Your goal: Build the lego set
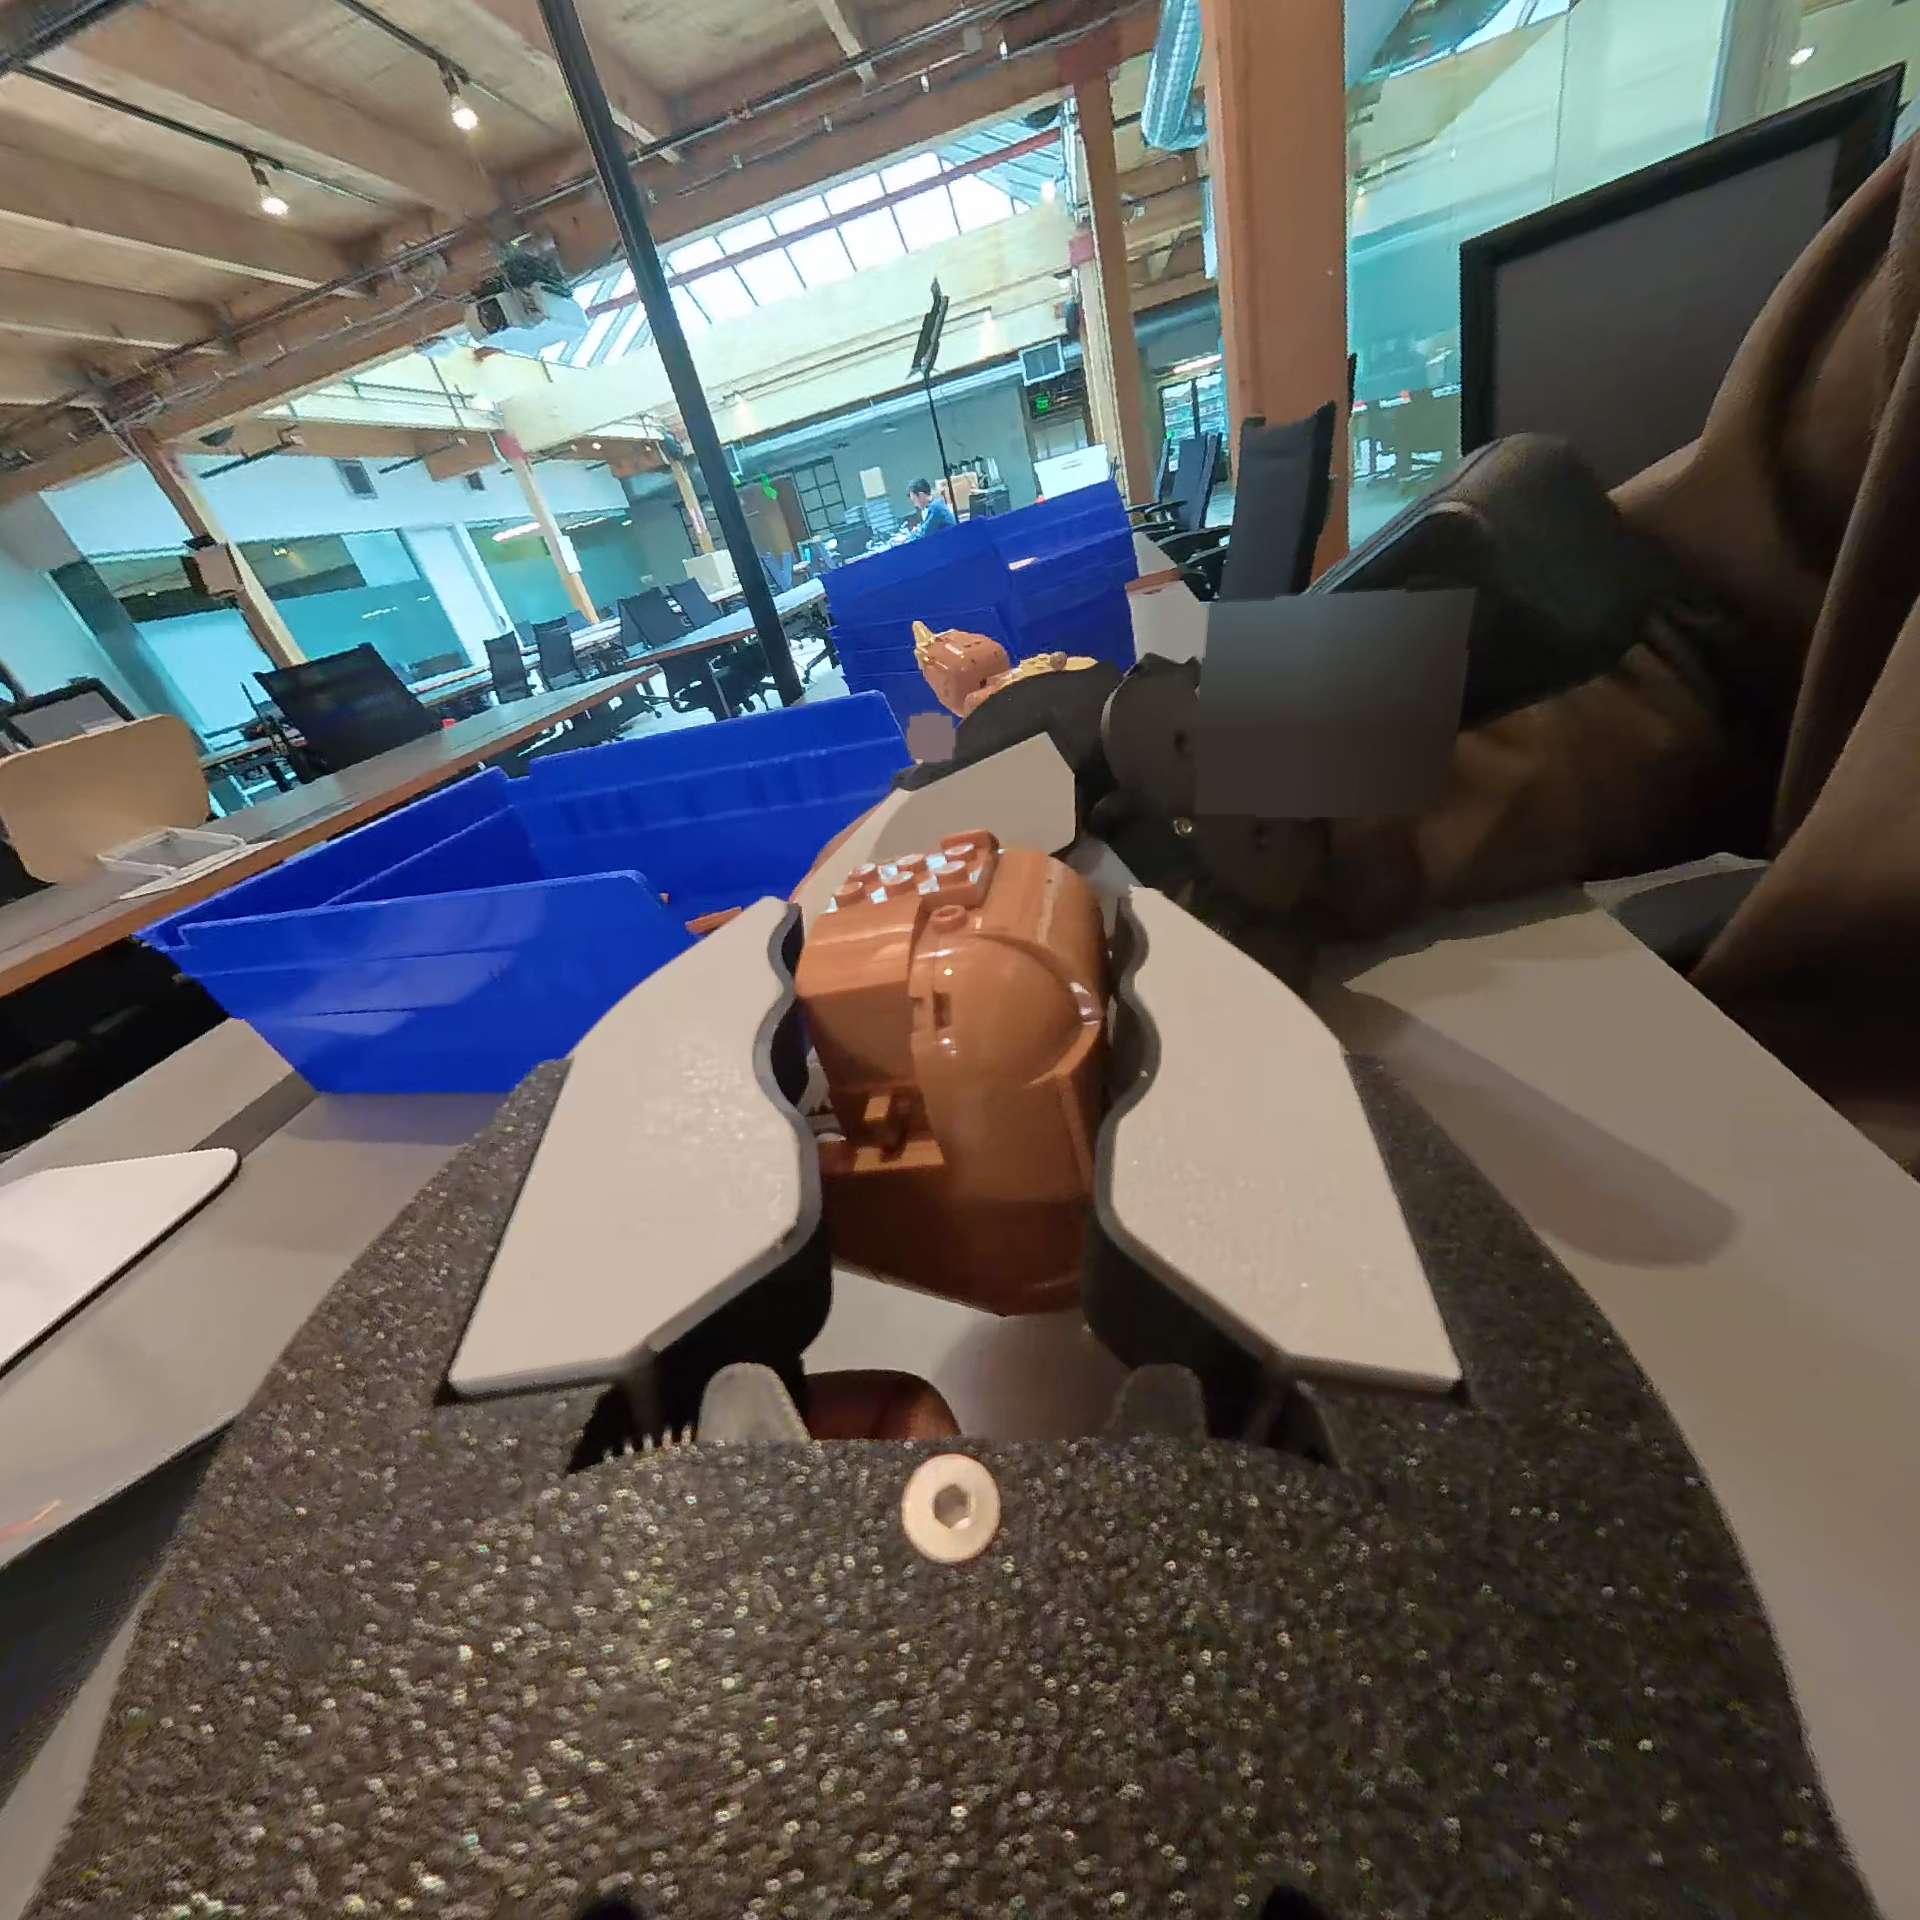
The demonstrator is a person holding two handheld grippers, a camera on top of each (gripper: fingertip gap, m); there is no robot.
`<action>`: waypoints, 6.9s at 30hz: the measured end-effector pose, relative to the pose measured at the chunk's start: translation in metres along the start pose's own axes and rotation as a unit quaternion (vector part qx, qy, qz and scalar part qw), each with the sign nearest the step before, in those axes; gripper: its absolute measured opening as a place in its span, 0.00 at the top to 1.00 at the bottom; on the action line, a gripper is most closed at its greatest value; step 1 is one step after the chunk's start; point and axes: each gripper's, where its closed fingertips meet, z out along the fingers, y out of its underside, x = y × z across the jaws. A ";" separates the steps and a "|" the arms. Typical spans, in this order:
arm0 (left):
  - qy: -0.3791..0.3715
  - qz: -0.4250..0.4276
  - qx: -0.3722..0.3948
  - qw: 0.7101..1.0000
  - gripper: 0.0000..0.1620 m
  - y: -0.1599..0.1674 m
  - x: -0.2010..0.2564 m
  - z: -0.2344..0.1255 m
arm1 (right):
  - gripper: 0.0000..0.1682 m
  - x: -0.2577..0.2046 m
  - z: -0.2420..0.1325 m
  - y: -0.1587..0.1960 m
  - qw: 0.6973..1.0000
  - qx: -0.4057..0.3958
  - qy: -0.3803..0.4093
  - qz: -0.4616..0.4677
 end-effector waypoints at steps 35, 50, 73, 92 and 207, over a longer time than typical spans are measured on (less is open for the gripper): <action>-0.018 -0.101 -0.002 0.995 0.66 0.008 -0.023 -0.011 | 0.92 -0.063 -0.130 0.061 0.896 -0.263 -0.210 0.291; 0.004 -0.098 -0.012 0.995 0.66 0.009 -0.014 -0.009 | 0.87 -0.024 -0.092 0.116 0.908 -0.261 -0.197 0.262; 0.008 -0.096 -0.023 0.995 0.66 0.011 -0.012 -0.008 | 0.86 -0.028 -0.085 0.110 0.904 -0.258 -0.276 0.200; 0.008 -0.095 -0.024 0.995 0.66 0.011 -0.011 -0.007 | 0.93 -0.032 -0.074 0.105 0.882 -0.219 -0.320 0.269; 0.277 0.215 -0.635 0.688 0.46 0.117 -0.120 -0.111 | 0.82 -0.037 -0.032 0.053 0.914 -0.281 -0.159 0.247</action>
